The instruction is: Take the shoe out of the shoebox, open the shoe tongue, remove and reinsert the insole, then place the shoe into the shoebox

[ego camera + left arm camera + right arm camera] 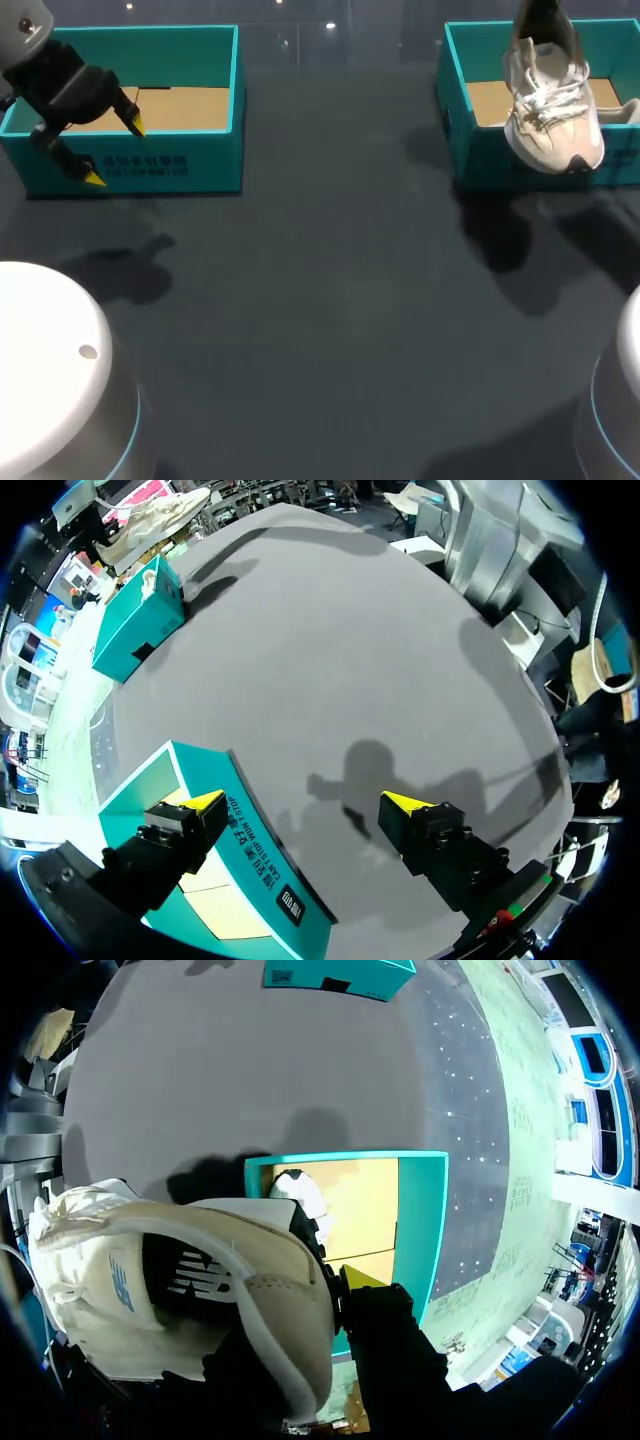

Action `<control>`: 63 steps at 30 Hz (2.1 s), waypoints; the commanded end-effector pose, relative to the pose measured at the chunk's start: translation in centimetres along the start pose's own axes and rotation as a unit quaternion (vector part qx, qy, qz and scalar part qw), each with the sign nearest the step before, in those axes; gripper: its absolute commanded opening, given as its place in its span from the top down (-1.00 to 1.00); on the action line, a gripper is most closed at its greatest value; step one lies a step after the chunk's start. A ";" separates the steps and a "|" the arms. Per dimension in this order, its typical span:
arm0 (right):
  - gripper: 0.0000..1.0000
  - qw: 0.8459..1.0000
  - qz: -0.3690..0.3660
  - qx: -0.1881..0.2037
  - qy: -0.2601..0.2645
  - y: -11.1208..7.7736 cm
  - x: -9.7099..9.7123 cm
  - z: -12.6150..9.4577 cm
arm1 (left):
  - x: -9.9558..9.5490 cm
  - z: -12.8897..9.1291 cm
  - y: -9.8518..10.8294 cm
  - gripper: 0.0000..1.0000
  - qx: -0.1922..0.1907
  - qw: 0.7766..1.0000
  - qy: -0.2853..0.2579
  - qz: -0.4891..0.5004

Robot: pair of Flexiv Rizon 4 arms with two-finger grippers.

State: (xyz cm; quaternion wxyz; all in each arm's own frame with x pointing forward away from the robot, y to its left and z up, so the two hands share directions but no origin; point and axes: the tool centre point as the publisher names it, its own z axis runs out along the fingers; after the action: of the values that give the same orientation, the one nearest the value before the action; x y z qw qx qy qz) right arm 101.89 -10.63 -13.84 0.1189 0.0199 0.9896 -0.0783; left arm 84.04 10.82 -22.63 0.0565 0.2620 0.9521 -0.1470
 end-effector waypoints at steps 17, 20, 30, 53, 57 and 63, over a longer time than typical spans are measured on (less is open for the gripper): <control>1.00 0.996 -0.068 -0.008 -0.048 -8.2 -13.5 2.5 | 0.1 0.0 0.0 -1.00 -0.002 1.000 0.000 0.000; 1.00 0.996 -0.069 -0.021 -0.051 -8.6 -14.1 2.7 | 0.1 0.0 0.0 -1.00 -0.002 1.000 0.000 0.000; 1.00 0.996 -0.069 -0.021 -0.051 -8.6 -14.1 2.7 | 0.1 0.0 0.0 -1.00 -0.002 1.000 0.000 0.000; 1.00 0.993 0.103 0.021 -0.049 -16.6 -18.9 7.0 | 0.1 0.0 0.0 -1.00 -0.002 1.000 0.000 0.000; 1.00 0.975 0.218 0.032 -0.040 -18.2 -17.2 7.7 | 0.1 0.0 0.0 -1.00 -0.002 1.000 0.000 0.000; 1.00 0.932 0.356 0.062 -0.014 -20.2 -15.3 8.0 | 0.1 0.0 0.0 -1.00 -0.002 1.000 0.000 0.000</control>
State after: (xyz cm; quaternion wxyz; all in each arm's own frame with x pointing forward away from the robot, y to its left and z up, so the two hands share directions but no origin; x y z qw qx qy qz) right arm 118.50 -32.34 -15.15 0.1620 0.2053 0.9610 -0.0898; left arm 84.04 10.83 -22.62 0.0565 0.2620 0.9521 -0.1469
